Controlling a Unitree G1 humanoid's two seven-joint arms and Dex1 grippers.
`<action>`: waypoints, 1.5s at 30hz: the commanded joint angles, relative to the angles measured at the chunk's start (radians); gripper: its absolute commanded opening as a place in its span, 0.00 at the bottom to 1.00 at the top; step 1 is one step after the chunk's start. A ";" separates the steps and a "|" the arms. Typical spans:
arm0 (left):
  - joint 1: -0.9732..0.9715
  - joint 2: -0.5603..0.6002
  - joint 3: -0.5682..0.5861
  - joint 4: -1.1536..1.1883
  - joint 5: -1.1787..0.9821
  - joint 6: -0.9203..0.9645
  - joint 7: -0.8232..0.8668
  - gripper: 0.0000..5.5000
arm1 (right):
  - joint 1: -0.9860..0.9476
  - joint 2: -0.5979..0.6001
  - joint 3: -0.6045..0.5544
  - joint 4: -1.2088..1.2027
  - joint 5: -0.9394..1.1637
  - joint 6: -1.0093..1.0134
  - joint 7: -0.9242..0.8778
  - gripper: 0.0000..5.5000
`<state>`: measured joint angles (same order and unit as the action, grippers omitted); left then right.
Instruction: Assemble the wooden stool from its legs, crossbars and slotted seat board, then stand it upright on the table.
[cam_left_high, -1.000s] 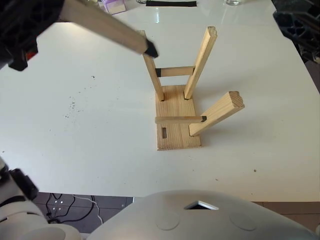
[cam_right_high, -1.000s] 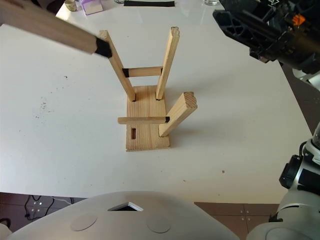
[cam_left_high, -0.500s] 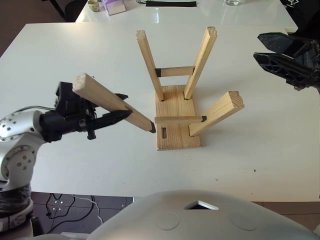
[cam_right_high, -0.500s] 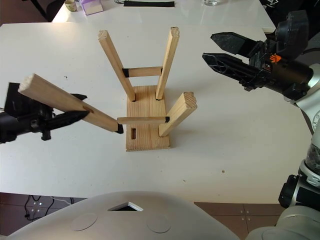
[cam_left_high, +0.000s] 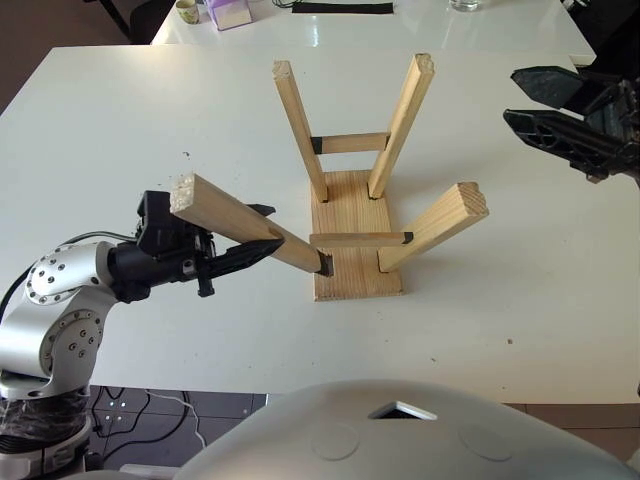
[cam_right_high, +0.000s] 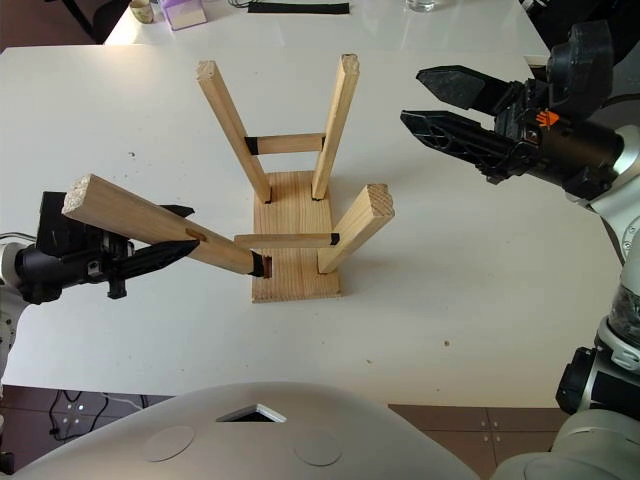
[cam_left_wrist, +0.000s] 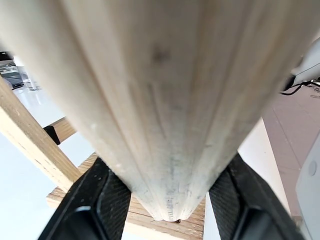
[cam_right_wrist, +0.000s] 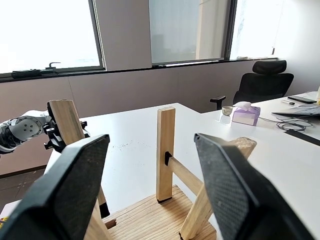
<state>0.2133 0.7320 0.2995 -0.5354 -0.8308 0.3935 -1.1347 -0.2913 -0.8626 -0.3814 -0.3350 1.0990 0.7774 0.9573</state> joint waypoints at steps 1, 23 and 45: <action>0.009 -0.009 -0.073 0.010 0.112 -0.070 -0.004 0.37 | -0.010 0.002 0.011 -0.003 -0.020 -0.017 0.015 0.57; -0.052 0.013 -0.140 0.069 0.178 -0.170 -0.026 0.37 | -0.025 0.005 0.034 0.005 -0.039 -0.033 0.046 0.57; -0.089 0.150 -0.286 0.185 0.342 -0.154 -0.063 0.37 | 0.006 0.013 0.035 -0.029 -0.048 -0.038 0.048 0.57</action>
<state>0.0780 0.8071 0.0653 -0.4097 -0.6386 0.2141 -1.1809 -0.2909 -0.8493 -0.3439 -0.3514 1.0563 0.7446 1.0050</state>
